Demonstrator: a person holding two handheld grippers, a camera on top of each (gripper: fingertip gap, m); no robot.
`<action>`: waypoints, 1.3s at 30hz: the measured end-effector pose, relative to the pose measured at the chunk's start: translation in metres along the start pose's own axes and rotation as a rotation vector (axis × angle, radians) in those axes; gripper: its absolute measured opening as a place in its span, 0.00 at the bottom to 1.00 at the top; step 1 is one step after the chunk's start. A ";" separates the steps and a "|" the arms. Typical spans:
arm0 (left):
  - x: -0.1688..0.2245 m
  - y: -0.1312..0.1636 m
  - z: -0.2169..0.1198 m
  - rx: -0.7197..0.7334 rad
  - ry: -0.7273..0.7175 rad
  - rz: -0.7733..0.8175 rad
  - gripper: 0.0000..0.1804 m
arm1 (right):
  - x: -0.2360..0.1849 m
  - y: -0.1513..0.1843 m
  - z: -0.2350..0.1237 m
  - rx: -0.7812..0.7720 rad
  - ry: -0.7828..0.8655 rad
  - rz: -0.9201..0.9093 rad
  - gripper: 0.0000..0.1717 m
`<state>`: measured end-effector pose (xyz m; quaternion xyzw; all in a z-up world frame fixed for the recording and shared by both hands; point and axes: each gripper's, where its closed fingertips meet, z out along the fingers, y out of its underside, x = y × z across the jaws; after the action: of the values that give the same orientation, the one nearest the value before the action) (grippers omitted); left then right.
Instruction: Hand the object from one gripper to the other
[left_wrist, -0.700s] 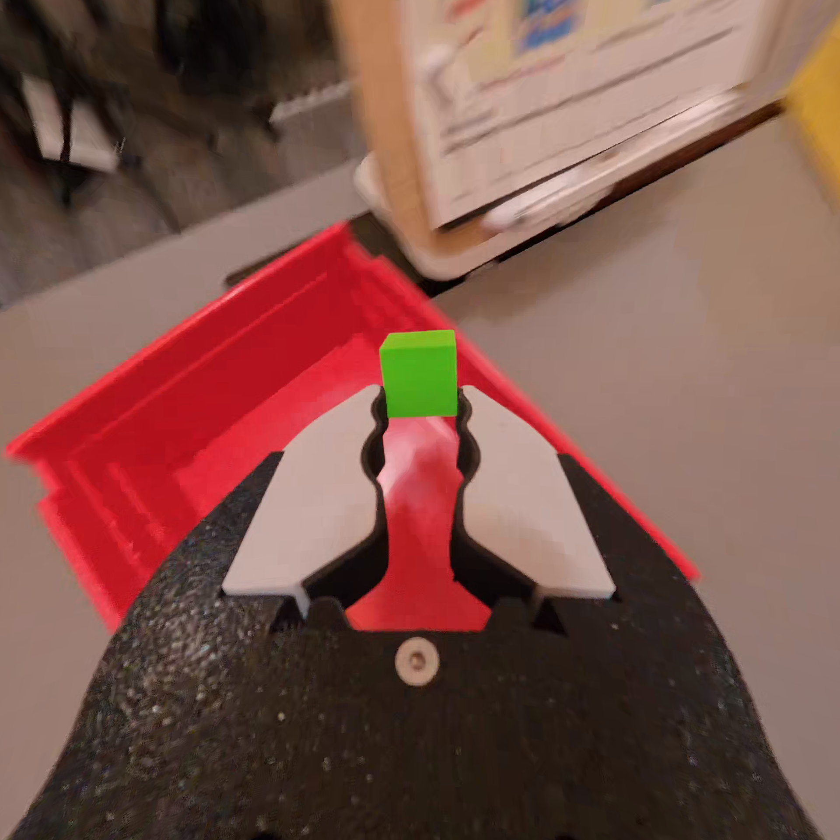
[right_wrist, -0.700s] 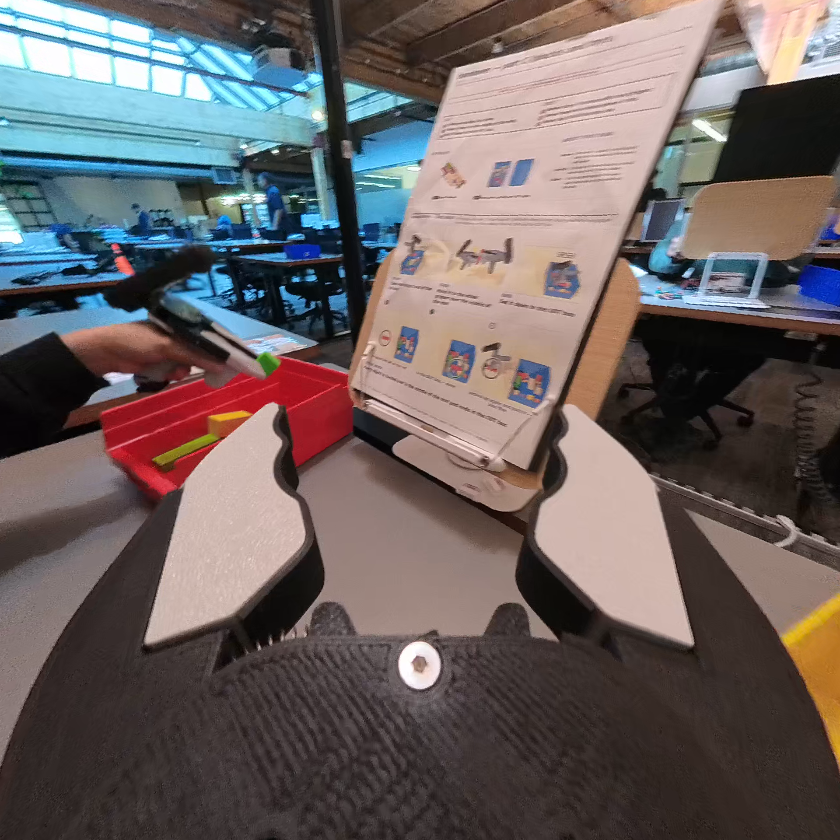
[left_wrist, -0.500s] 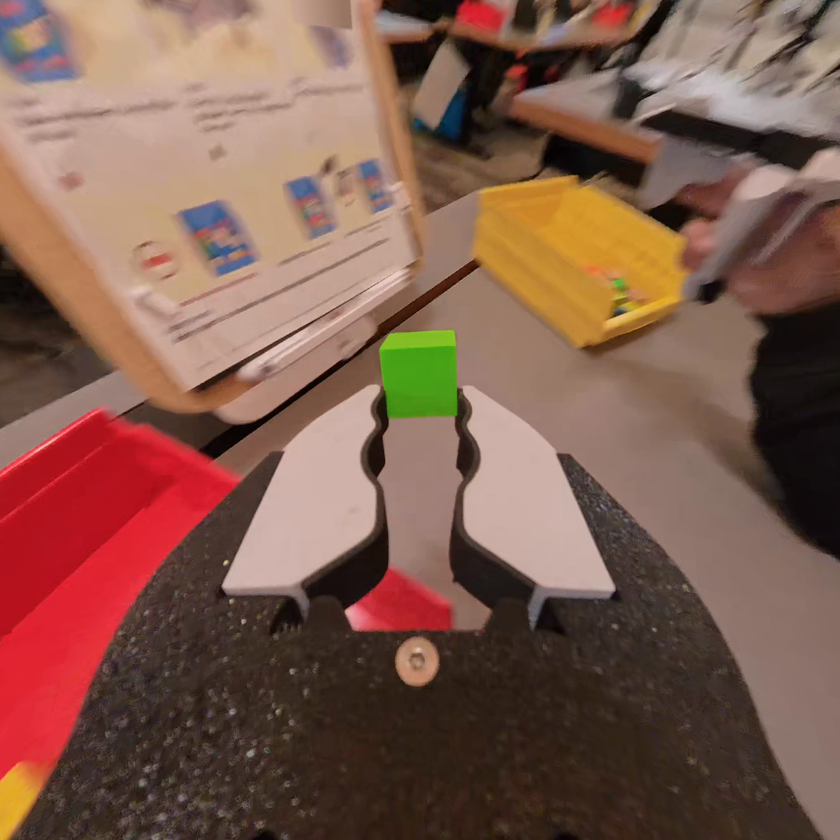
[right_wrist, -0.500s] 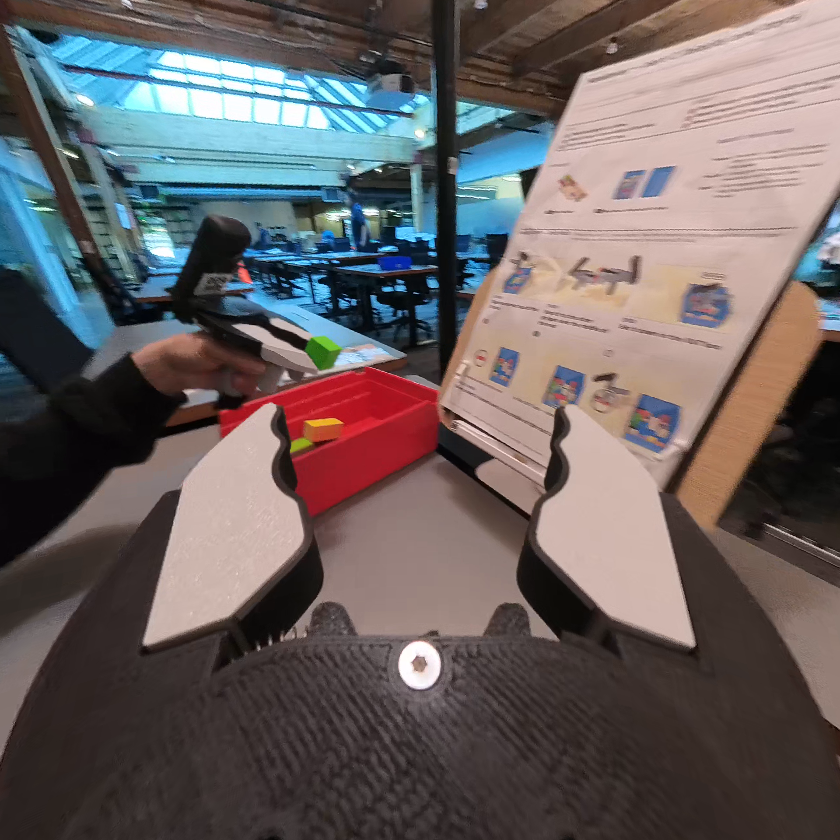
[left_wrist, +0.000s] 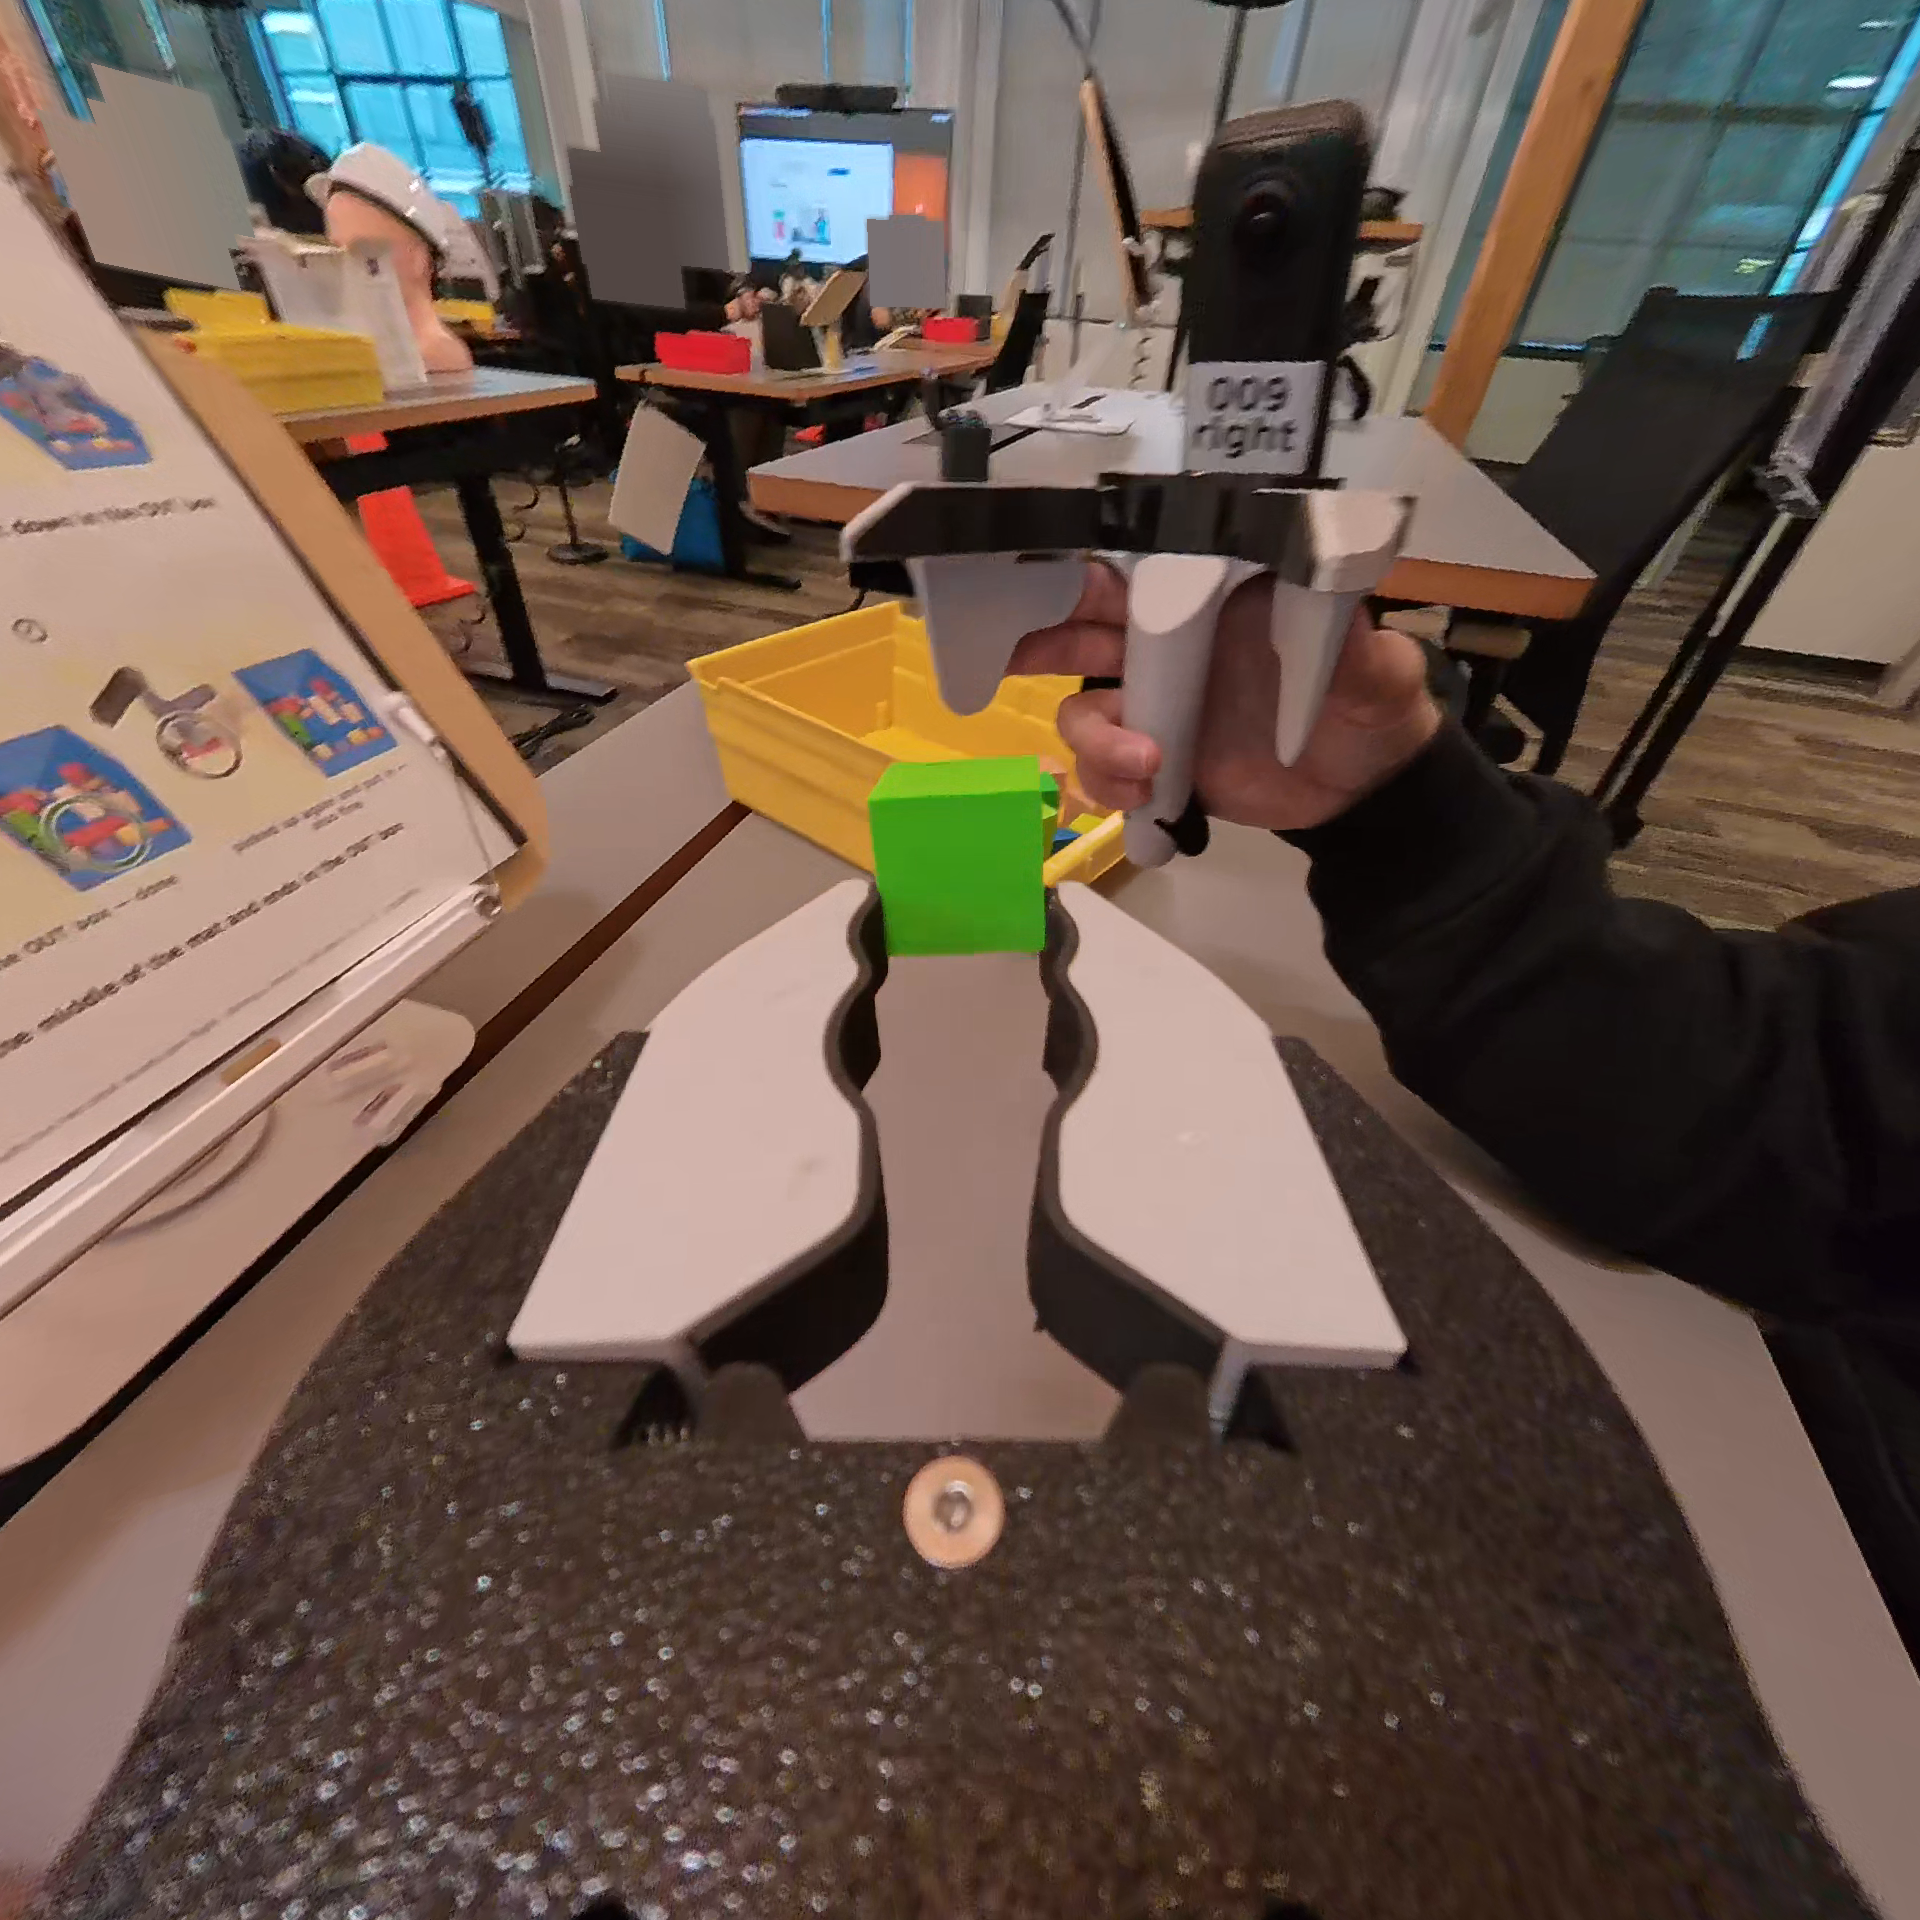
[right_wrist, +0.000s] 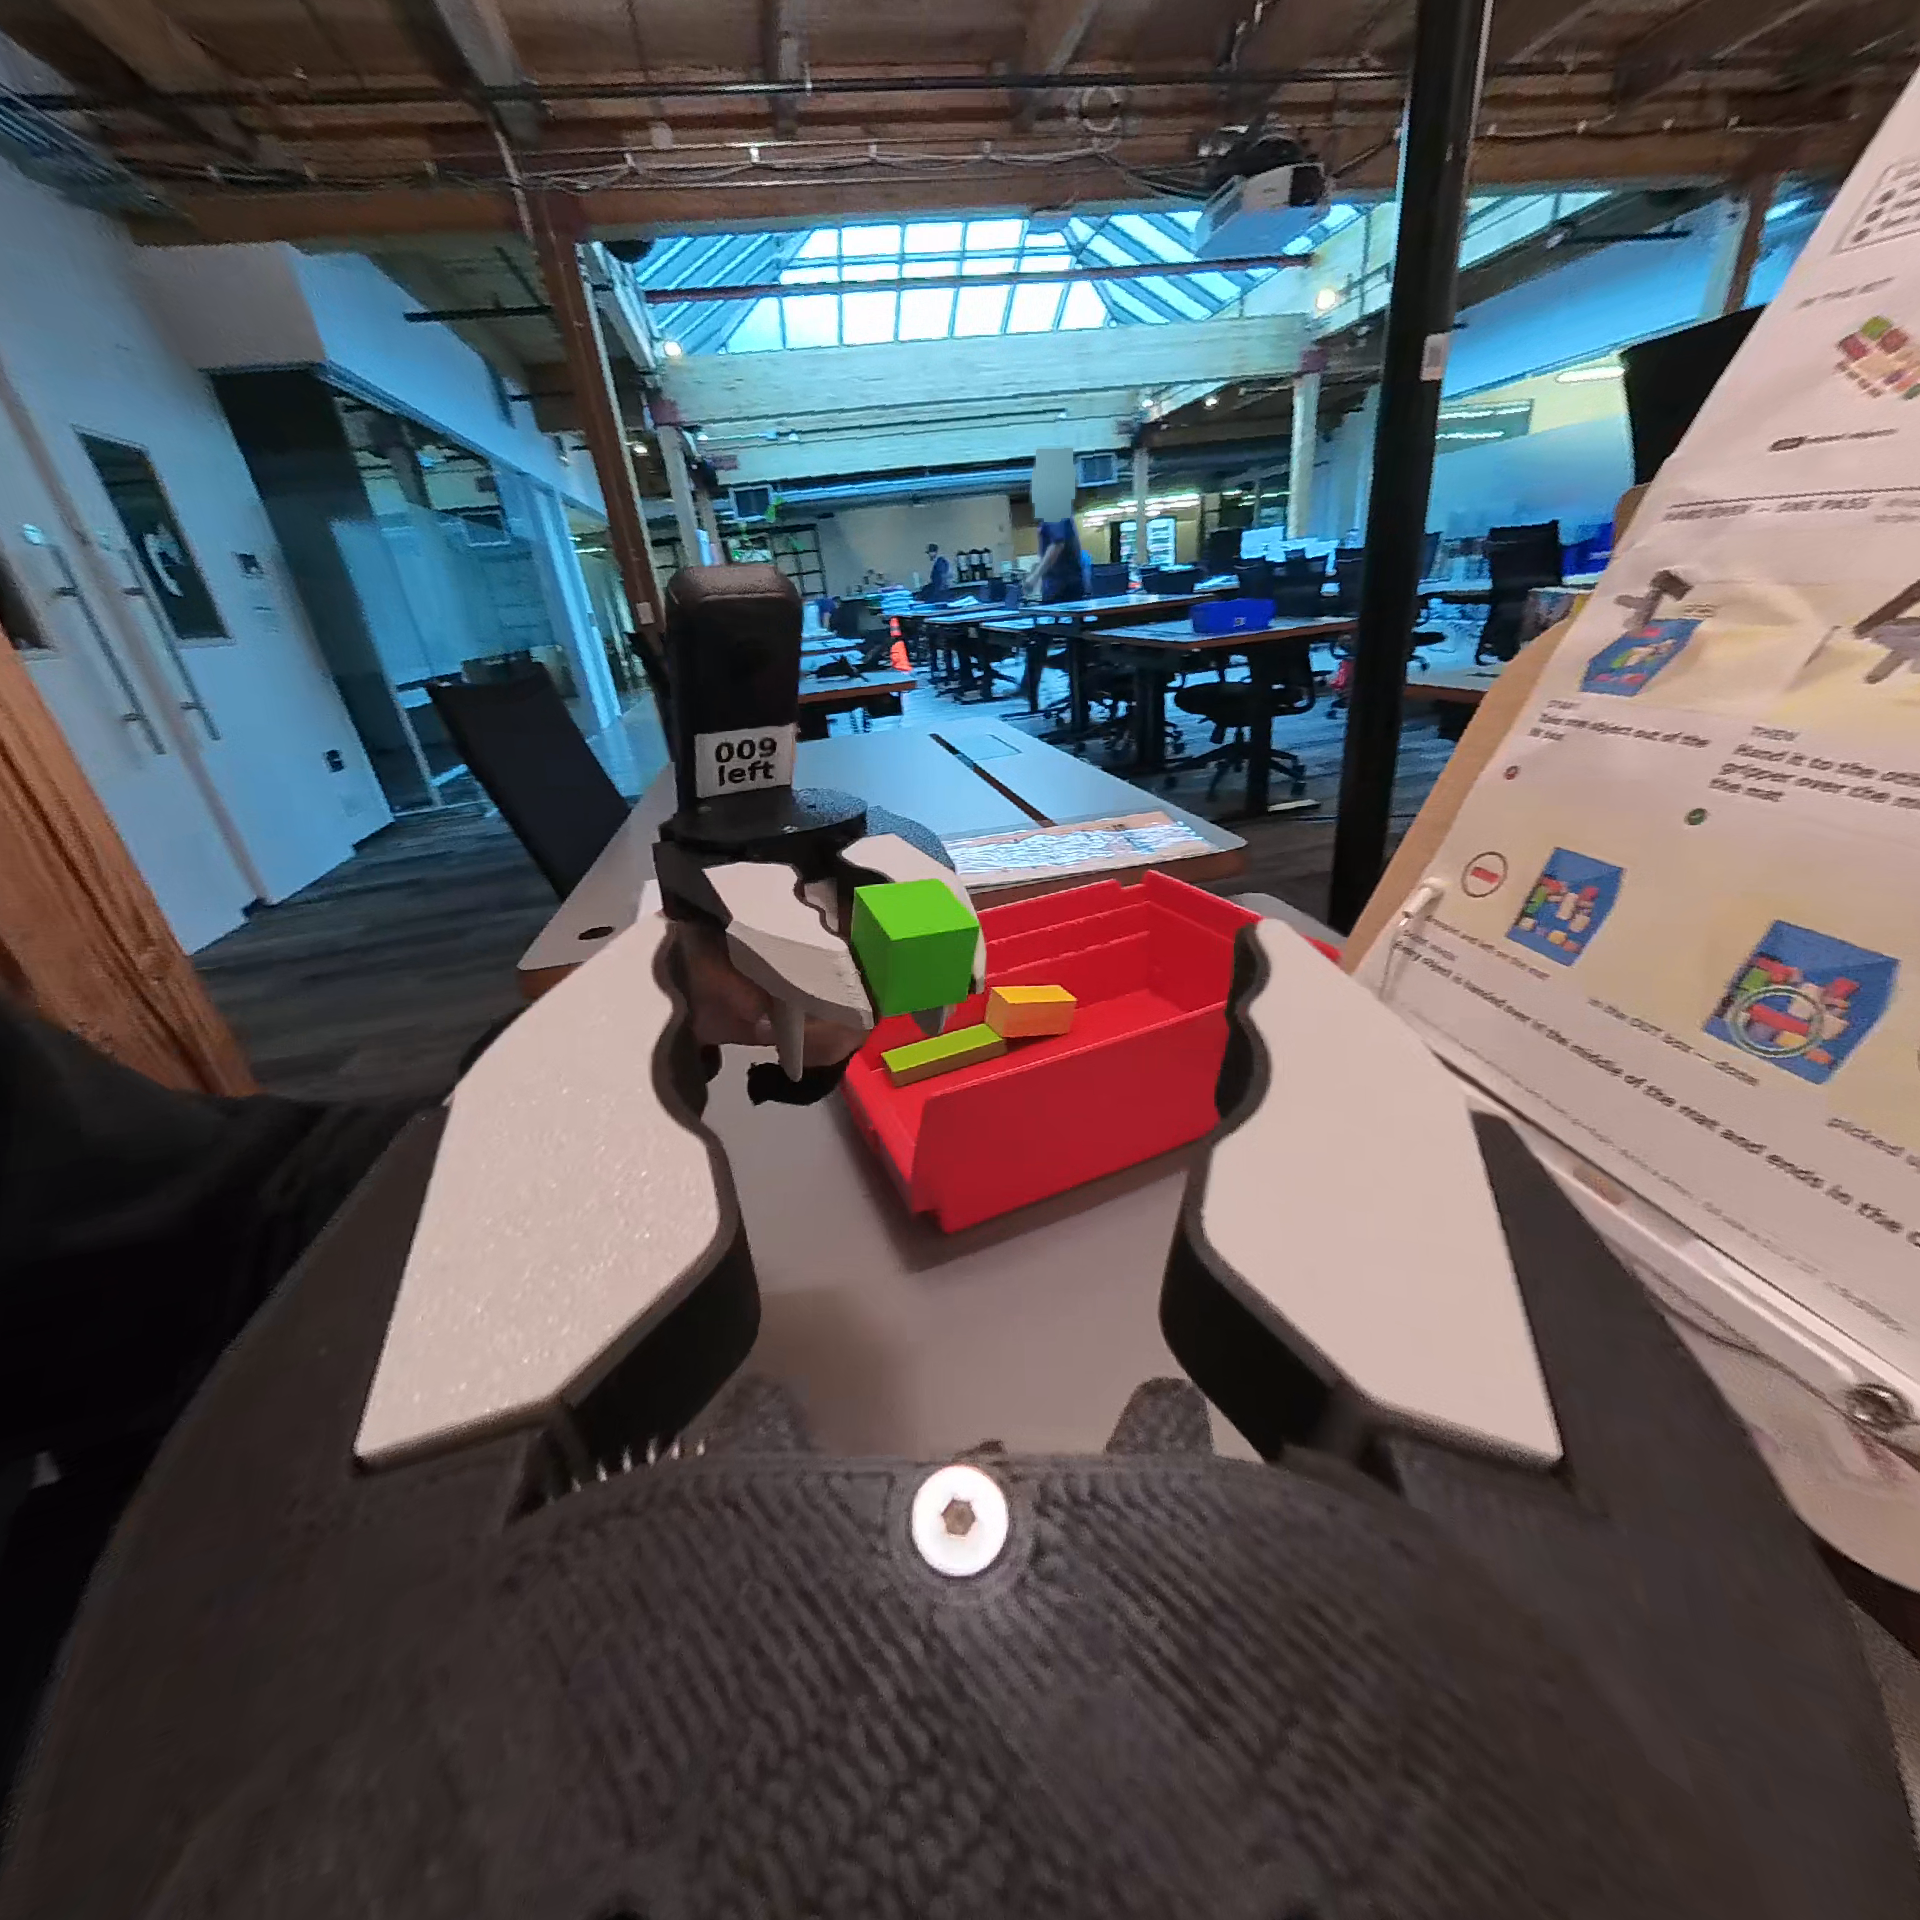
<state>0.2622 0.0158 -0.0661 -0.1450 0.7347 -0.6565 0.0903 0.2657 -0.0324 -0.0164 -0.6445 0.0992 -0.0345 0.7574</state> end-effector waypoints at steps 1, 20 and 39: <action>0.004 -0.001 0.001 0.010 0.019 0.010 0.15 | -0.001 0.001 0.000 0.000 -0.014 0.010 0.56; 0.037 -0.003 0.010 0.066 0.190 0.123 0.15 | -0.041 0.027 0.022 -0.101 -0.263 -0.036 0.30; 0.010 0.008 0.024 -0.006 -0.018 0.120 0.26 | 0.030 0.023 -0.015 -0.199 0.200 -0.162 0.16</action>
<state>0.2593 -0.0092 -0.0760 -0.1068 0.7431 -0.6464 0.1359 0.2905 -0.0485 -0.0446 -0.7156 0.1247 -0.1493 0.6709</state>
